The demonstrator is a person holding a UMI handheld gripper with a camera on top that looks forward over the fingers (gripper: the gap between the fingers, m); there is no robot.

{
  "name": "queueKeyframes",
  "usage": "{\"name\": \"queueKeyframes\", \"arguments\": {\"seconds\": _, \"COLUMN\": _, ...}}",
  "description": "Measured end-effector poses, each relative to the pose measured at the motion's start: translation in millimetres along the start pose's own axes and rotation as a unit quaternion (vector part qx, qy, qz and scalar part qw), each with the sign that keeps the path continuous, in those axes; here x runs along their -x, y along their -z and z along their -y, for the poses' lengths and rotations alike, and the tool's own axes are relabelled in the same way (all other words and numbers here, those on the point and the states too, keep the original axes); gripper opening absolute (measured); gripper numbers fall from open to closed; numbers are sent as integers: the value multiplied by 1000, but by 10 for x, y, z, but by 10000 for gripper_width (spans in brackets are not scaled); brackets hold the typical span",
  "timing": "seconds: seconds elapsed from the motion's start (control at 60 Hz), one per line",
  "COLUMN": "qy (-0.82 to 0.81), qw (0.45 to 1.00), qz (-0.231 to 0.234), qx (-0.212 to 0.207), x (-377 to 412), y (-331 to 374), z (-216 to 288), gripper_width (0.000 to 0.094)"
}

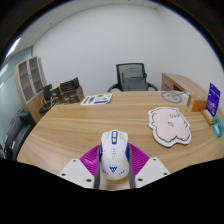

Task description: Arrange mouse

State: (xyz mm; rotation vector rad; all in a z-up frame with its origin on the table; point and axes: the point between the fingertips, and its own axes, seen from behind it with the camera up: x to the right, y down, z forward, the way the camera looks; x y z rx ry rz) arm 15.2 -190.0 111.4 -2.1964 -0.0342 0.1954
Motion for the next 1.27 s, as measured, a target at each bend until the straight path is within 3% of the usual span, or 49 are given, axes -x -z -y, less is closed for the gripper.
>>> {"name": "queueKeyframes", "arguments": {"seconds": 0.1, "qy": -14, "qw": 998, "qz": -61, "qx": -32, "x": -740, "y": -265, "z": 496, "gripper_width": 391}}
{"name": "queueKeyframes", "arguments": {"seconds": 0.233, "qy": -18, "qw": 992, "qz": -123, "qx": -9, "x": -1815, "y": -698, "z": 803, "gripper_width": 389}}
{"name": "queueKeyframes", "arguments": {"seconds": 0.433, "qy": -46, "qw": 989, "qz": -139, "qx": 31, "x": -2270, "y": -1072, "z": 707, "gripper_width": 391}}
{"name": "queueKeyframes", "arguments": {"seconds": 0.533, "qy": -41, "qw": 989, "qz": -137, "qx": 36, "x": -2307, "y": -1202, "z": 627, "gripper_width": 405}}
{"name": "queueKeyframes", "arguments": {"seconds": 0.667, "qy": -36, "qw": 990, "qz": -132, "qx": 44, "x": -2304, "y": -1211, "z": 608, "gripper_width": 505}}
{"name": "queueKeyframes", "arguments": {"seconds": 0.767, "qy": -43, "qw": 986, "qz": -142, "qx": 77, "x": -2308, "y": -1117, "z": 487, "gripper_width": 702}}
{"name": "queueKeyframes", "arguments": {"seconds": 0.9, "qy": -38, "qw": 985, "qz": -163, "qx": 47, "x": -2133, "y": -810, "z": 593, "gripper_width": 817}}
{"name": "queueKeyframes", "arguments": {"seconds": 1.267, "qy": -29, "qw": 989, "qz": -148, "qx": -2, "x": -660, "y": 635, "z": 361, "gripper_width": 818}}
